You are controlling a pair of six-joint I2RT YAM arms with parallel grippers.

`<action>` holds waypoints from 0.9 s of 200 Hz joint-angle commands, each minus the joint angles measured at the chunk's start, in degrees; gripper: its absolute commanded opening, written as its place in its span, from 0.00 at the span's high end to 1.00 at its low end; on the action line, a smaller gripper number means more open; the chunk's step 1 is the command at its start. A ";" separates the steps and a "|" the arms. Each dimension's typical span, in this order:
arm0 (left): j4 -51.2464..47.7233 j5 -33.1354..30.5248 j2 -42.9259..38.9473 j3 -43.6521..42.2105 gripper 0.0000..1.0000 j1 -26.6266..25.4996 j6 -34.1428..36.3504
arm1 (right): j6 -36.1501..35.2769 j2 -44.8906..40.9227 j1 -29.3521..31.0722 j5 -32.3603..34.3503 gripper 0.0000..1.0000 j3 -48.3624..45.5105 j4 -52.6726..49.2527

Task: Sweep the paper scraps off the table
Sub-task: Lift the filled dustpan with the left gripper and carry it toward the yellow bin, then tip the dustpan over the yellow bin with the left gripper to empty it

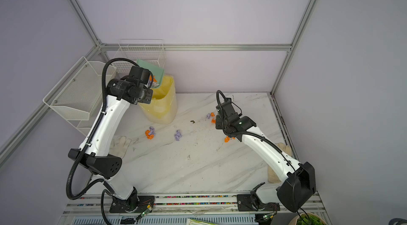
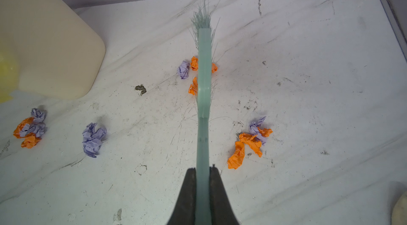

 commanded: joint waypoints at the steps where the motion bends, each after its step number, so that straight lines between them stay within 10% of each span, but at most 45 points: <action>1: 4.26 -6.72 -2.46 -3.15 1.00 0.55 2.87 | -0.40 -2.68 -0.18 0.45 1.00 -1.66 0.94; 180: 18.58 -35.79 -1.87 -18.69 1.00 -2.03 18.83 | -1.36 -4.37 -0.18 -0.98 1.00 -3.05 1.21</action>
